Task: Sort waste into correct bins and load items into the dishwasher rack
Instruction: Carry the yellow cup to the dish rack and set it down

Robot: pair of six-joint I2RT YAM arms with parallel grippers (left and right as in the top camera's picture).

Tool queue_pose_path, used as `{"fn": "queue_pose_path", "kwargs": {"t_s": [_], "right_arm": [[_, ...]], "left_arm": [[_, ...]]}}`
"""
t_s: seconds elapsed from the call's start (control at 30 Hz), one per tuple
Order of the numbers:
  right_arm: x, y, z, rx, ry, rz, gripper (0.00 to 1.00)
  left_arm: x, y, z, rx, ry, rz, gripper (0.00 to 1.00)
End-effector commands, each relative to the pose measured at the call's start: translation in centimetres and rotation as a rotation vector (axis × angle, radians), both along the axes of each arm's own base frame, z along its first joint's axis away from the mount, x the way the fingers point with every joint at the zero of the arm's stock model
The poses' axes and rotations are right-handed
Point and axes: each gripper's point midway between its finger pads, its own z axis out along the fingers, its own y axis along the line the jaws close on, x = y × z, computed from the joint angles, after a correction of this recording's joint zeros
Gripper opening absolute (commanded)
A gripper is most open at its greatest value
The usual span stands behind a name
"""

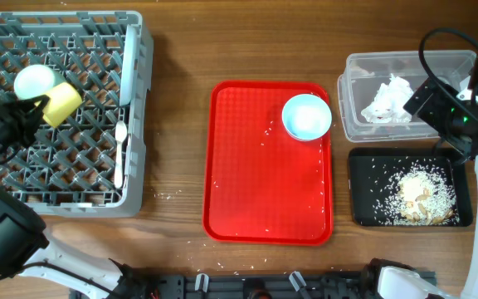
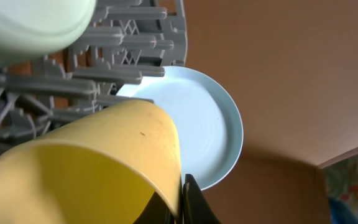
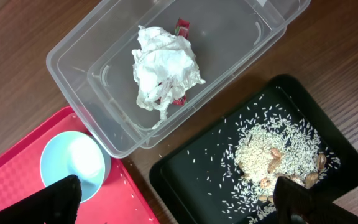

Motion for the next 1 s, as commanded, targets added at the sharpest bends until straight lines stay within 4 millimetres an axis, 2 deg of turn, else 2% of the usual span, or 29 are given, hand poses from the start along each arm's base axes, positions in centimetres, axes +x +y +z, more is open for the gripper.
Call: {"fn": "queue_pose_path", "kwargs": {"t_s": [0.0, 0.17, 0.2, 0.23, 0.3, 0.47, 0.53, 0.6, 0.73, 0.87, 0.97], "right_arm": [[0.1, 0.0, 0.6, 0.002, -0.020, -0.001, 1.00], [0.1, 0.0, 0.6, 0.002, -0.020, -0.001, 1.00], [0.1, 0.0, 0.6, 0.002, -0.020, -0.001, 1.00], [0.1, 0.0, 0.6, 0.002, -0.020, -0.001, 1.00], [0.1, 0.0, 0.6, 0.002, -0.020, -0.001, 1.00], [0.1, 0.0, 0.6, 0.002, -0.020, -0.001, 1.00], [0.1, 0.0, 0.6, 0.002, -0.020, -0.001, 1.00], [0.1, 0.0, 0.6, 0.002, -0.020, -0.001, 1.00], [0.1, 0.0, 0.6, 0.002, -0.020, -0.001, 1.00], [0.1, 0.0, 0.6, 0.002, -0.020, -0.001, 1.00], [0.1, 0.0, 0.6, 0.002, -0.020, -0.001, 1.00]], "left_arm": [[-2.3, 2.6, -5.0, 0.057, 0.230, 0.103, 0.06], [-4.9, 5.2, -6.3, 0.055, 0.326, 0.188, 0.17], [-5.4, 5.8, -6.3, 0.051, 0.326, 0.207, 0.25], [-5.7, 6.2, -6.3, 0.049, 0.326, 0.220, 0.30], [-6.3, 7.0, -6.3, 0.046, 0.327, 0.243, 0.33], [-6.9, 7.4, -6.3, 0.029, 0.338, 0.260, 0.40], [-7.0, 7.3, -6.3, 0.020, 0.345, 0.261, 0.48], [-7.2, 7.1, -6.4, 0.013, 0.367, 0.264, 0.50], [-9.4, 7.6, -7.5, 0.101, 0.543, 0.308, 0.49], [-11.9, 8.9, -6.8, 0.219, 0.691, 0.396, 0.52], [-14.2, 10.3, -5.5, 0.329, 0.797, 0.493, 0.57]]}}
